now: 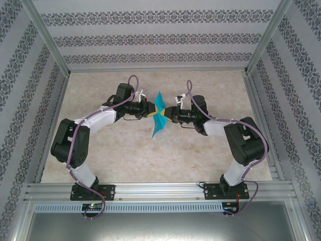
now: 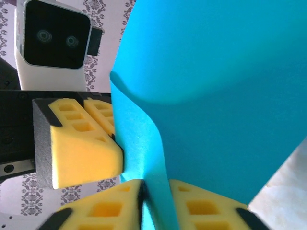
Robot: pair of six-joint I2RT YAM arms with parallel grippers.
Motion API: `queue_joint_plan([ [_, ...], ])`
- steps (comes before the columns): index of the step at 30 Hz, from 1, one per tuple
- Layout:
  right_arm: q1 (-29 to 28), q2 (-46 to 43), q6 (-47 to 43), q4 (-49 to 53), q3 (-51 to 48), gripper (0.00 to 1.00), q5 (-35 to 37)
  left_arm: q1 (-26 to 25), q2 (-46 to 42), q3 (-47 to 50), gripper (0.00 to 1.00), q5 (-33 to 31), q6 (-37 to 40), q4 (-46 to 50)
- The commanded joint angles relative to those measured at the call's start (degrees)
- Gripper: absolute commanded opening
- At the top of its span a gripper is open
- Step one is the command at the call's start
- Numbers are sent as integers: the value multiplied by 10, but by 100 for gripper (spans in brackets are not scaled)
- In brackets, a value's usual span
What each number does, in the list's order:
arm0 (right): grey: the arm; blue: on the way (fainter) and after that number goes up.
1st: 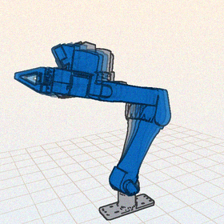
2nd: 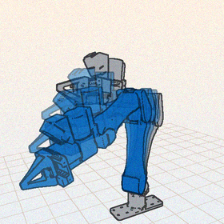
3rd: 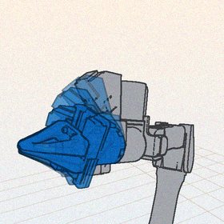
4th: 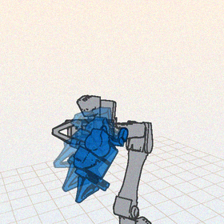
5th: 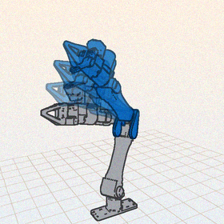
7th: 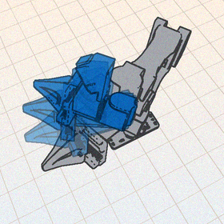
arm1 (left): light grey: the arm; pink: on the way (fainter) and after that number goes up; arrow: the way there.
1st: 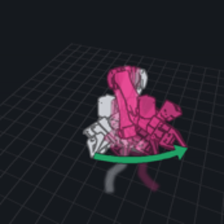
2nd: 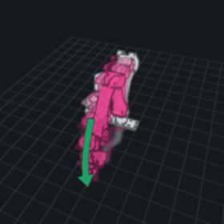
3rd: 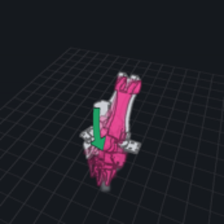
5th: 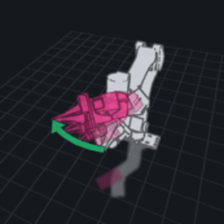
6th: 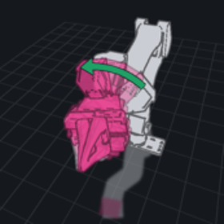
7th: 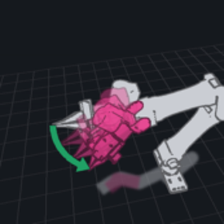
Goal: Fold a paper plane with a square sheet of paper (pick it up from the middle)
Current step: Turn over the paper at the center of the table.
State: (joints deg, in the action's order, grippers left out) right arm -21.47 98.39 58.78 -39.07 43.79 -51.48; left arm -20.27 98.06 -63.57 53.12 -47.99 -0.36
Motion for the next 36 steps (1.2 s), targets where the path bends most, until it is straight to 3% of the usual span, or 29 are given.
queue_joint_plan([
  [1, 13, -32, -24, 24, -22, 29, 6, -6, 6, -19, 11, 0, 12, 8],
  [8, 17, -103, -37, 84, -73, 52, 61, -6, 9, -19, 10, -7, -8, -16],
  [14, 4, -73, 139, -136, -133, 61, 87, -8, 12, -10, 10, -9, -34, -50],
  [23, -45, 54, 303, -399, -146, 67, 143, -12, 6, -1, 10, -11, -42, -62],
  [27, -56, 64, 293, -403, -142, 57, 148, -12, 4, 1, 10, -11, -36, -54],
  [36, -59, 64, 290, -403, -137, 61, 146, -11, 0, 11, 10, -30, -58, -65],
])
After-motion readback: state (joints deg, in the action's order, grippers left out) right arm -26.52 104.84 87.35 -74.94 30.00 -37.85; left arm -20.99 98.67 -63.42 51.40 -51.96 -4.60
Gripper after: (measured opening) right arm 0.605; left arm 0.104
